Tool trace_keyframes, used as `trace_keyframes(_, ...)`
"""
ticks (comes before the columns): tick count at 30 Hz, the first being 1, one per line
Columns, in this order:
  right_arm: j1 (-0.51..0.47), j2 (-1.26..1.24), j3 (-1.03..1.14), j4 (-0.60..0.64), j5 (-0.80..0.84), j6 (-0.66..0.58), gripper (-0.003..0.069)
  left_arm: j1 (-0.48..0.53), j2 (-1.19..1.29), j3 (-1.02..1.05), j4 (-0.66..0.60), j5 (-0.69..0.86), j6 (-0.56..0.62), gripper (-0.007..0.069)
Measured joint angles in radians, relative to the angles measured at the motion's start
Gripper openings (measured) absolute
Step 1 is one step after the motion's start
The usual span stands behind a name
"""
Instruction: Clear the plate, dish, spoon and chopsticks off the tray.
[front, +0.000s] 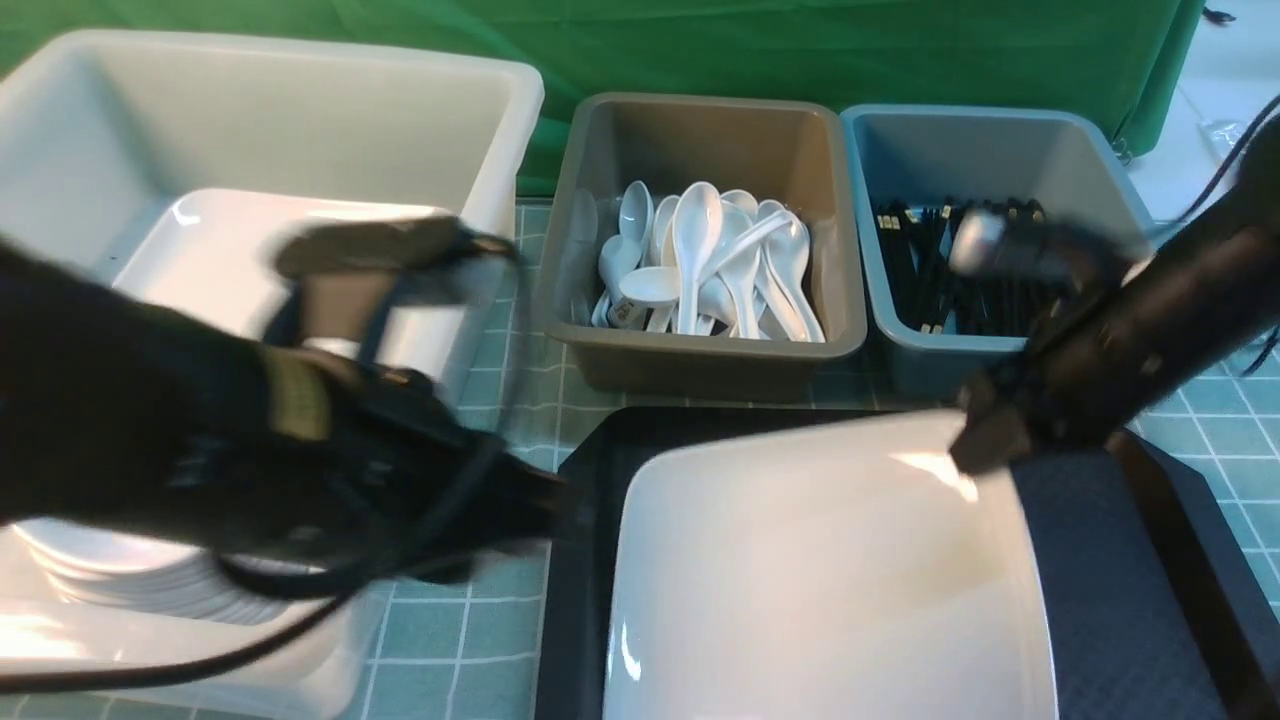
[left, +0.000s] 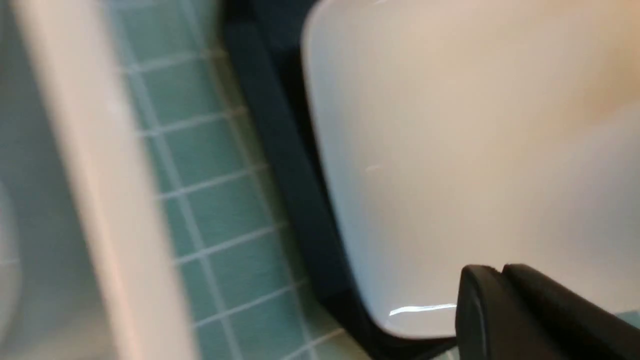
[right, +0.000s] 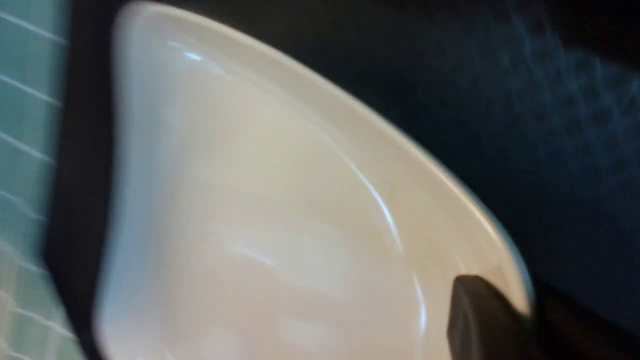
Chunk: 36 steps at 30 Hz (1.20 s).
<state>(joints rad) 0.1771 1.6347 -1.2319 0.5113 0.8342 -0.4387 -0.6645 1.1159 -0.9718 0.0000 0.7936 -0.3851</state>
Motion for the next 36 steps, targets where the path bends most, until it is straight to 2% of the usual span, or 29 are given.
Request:
trace_keyframes(5,0.006,-0.087,-0.081,0.007,0.021,-0.012,0.0057,0.0,-0.112,0.0,0.133,0.079,-0.125,0.001)
trace_keyframes(6,0.009,-0.093,-0.135,0.015,0.033,-0.009,0.0057,0.0,-0.158,0.0,0.213,0.132,-0.185,0.001)
trace_keyframes(17,0.094,-0.06,-0.423,0.034,0.009,0.073,0.0057,0.0,-0.334,0.0,0.46,0.351,-0.388,0.001)
trace_keyframes(25,0.129,0.148,-0.74,0.223,-0.027,0.106,0.0057,0.0,-0.393,0.0,0.43,0.392,-0.409,0.001)
trace_keyframes(27,0.163,0.27,-0.901,0.289,-0.043,0.127,0.0057,0.0,-0.395,0.0,0.42,0.405,-0.411,0.001)
trace_keyframes(36,0.28,0.671,-1.315,0.31,-0.157,0.248,0.0057,0.0,-0.398,0.0,0.391,0.41,-0.411,0.001)
